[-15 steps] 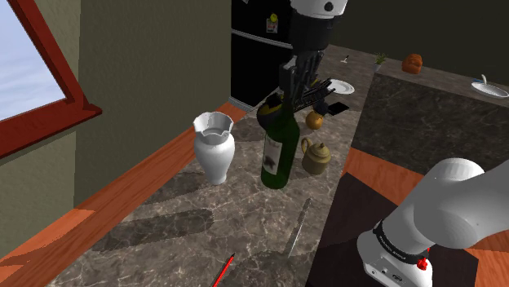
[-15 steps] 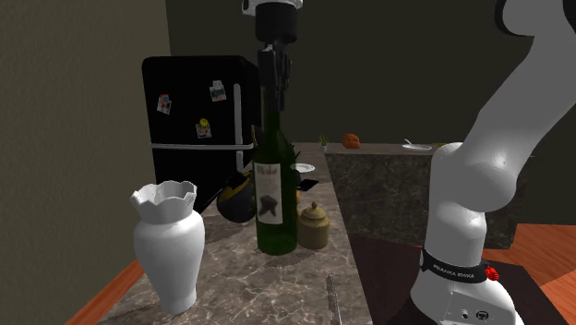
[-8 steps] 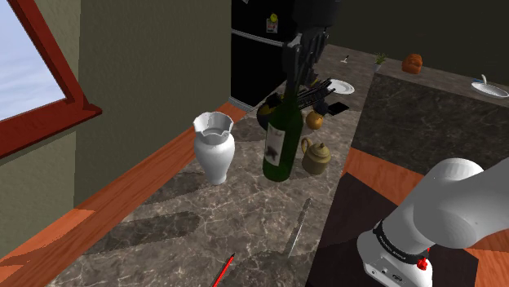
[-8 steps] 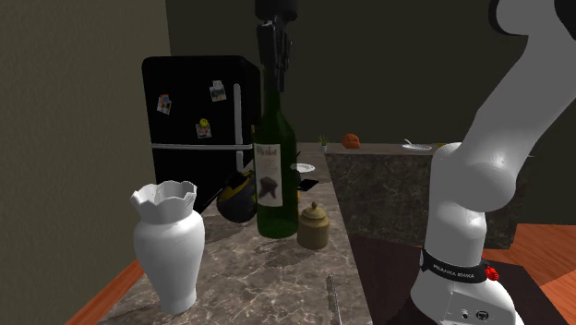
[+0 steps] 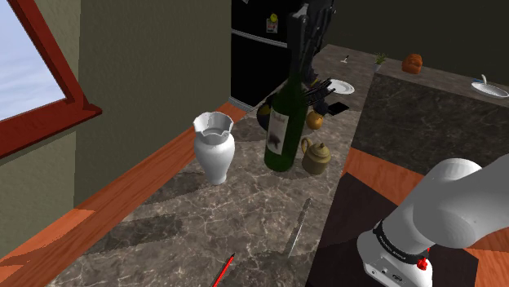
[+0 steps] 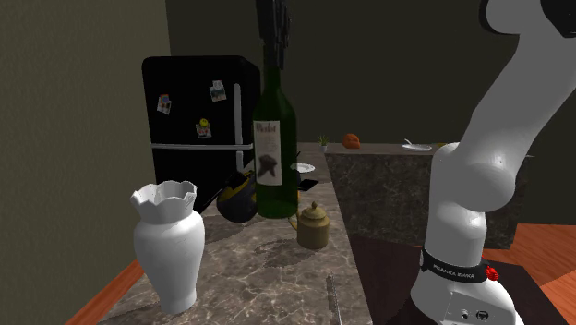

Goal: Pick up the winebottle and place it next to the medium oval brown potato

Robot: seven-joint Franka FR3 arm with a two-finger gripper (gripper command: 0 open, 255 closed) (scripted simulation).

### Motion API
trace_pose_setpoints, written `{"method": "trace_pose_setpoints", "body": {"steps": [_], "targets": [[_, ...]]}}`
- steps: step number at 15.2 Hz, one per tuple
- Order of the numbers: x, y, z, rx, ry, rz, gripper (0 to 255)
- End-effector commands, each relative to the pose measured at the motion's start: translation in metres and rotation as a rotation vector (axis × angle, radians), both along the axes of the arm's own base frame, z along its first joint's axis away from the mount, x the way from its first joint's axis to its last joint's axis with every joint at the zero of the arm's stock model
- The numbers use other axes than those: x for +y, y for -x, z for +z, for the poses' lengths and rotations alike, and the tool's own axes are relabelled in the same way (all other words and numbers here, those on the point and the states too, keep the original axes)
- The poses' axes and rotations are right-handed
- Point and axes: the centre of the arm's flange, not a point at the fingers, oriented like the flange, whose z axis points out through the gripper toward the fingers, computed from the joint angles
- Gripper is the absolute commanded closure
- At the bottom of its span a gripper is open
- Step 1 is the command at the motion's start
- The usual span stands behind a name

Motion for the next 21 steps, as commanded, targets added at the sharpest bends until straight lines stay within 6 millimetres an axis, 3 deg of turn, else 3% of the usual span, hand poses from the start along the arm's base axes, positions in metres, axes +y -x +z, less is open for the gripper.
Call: {"method": "trace_pose_setpoints", "body": {"steps": [1, 21], "targets": [[0.001, 0.001, 0.011, 0.000, 0.000, 0.000, 255], [0.001, 0.001, 0.117, 0.000, 0.000, 0.000, 255]]}}
